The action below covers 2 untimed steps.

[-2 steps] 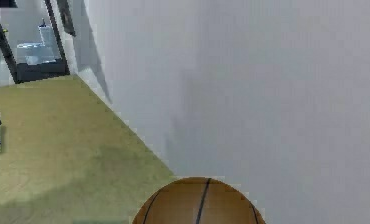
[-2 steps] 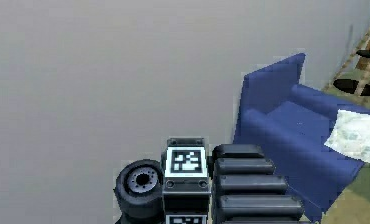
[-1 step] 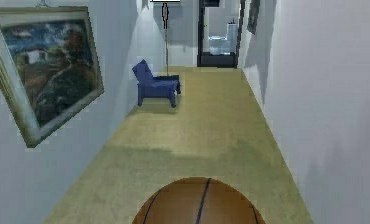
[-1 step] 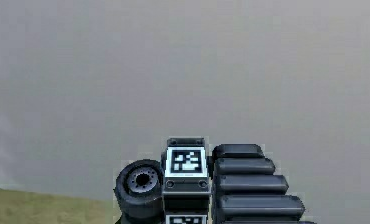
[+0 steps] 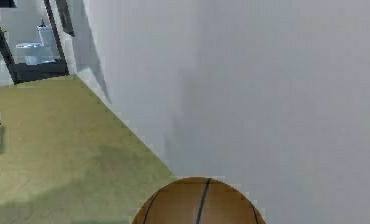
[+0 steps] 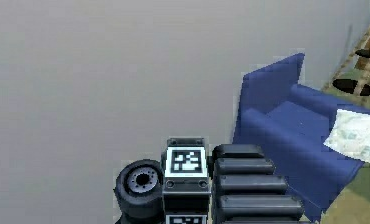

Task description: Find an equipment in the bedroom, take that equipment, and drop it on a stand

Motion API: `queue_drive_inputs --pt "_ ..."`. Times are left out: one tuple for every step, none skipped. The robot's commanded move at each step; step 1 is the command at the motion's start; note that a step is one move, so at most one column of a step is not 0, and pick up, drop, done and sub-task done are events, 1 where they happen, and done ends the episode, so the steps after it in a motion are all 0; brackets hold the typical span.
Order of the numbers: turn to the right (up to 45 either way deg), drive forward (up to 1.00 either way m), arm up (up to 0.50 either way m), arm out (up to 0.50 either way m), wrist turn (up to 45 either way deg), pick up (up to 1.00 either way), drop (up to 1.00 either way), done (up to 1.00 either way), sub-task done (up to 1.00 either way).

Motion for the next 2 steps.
queue_drive_inputs --pt "45.0 0.0 0.0 0.0 0.0 0.0 0.0 0.0 0.0" --pt "9.0 0.0 0.0 0.0 0.0 0.0 0.0 0.0 0.0"
